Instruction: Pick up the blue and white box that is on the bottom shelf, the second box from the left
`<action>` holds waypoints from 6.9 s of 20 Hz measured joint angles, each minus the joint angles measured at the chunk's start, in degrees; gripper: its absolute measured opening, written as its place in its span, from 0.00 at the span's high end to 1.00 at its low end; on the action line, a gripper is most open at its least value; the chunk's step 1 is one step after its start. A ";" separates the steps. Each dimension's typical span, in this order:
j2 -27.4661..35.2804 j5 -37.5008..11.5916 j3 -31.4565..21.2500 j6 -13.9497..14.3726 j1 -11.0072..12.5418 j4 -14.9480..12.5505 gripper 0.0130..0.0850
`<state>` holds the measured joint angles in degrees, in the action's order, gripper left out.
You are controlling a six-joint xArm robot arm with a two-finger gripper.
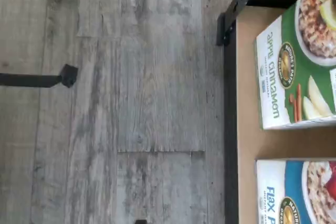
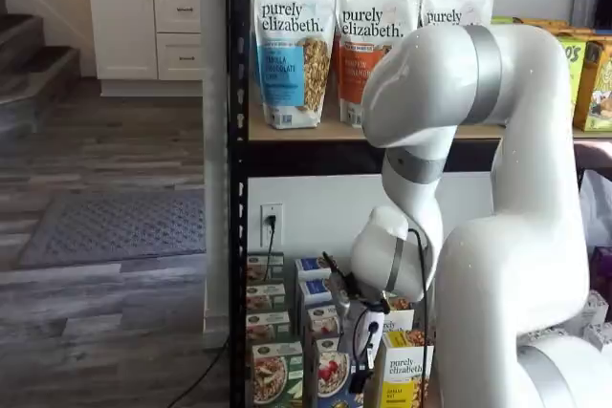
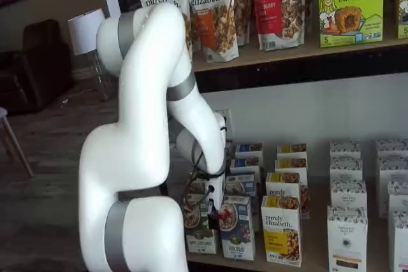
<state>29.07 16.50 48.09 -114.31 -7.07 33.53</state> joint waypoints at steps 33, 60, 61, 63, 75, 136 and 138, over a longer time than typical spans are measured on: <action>11.29 3.44 15.22 -1.69 -0.27 3.06 0.00; 21.81 6.36 31.09 2.05 3.71 -4.08 0.00; 22.45 6.43 31.77 2.71 3.79 -4.92 0.00; 23.64 6.48 33.00 3.32 3.92 -5.75 0.00; 28.39 10.02 38.45 10.42 4.44 -14.17 0.00; 29.06 9.81 37.97 14.52 3.72 -18.27 0.50; 29.04 9.67 37.84 14.85 3.75 -18.70 0.50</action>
<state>58.12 26.17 85.93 -99.46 -3.32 14.84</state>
